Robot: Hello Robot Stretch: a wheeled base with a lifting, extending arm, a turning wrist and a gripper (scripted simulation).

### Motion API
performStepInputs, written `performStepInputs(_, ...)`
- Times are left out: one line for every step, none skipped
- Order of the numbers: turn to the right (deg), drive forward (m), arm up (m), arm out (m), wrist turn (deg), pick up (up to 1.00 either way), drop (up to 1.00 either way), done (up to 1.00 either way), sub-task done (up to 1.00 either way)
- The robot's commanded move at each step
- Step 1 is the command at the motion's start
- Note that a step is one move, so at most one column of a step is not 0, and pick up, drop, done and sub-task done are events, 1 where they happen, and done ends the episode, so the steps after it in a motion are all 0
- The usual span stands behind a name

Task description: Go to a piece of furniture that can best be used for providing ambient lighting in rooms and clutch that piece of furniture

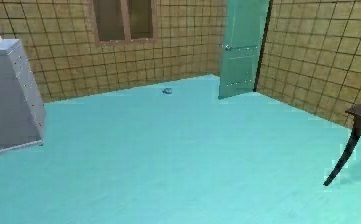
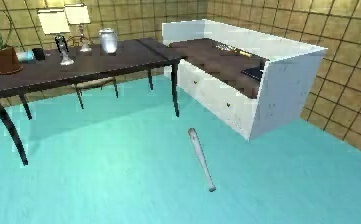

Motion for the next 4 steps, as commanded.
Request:
performStepInputs(0.0, 1.0, 0.0, 0.0, 0.0, 0.0, 0.0, 0.0, 0.0)
performStepInputs(3.0, 0.0, 0.0, 0.0, 0.0, 0.0, 0.0, 0.0, 0.0)
performStepInputs(0.0, 1.0, 0.0, 0.0, 0.0, 0.0, 0.0, 0.0, 0.0)
performStepInputs(0.0, 1.0, 0.0, 0.0, 0.0, 0.0, 0.0, 0.0, 0.0)
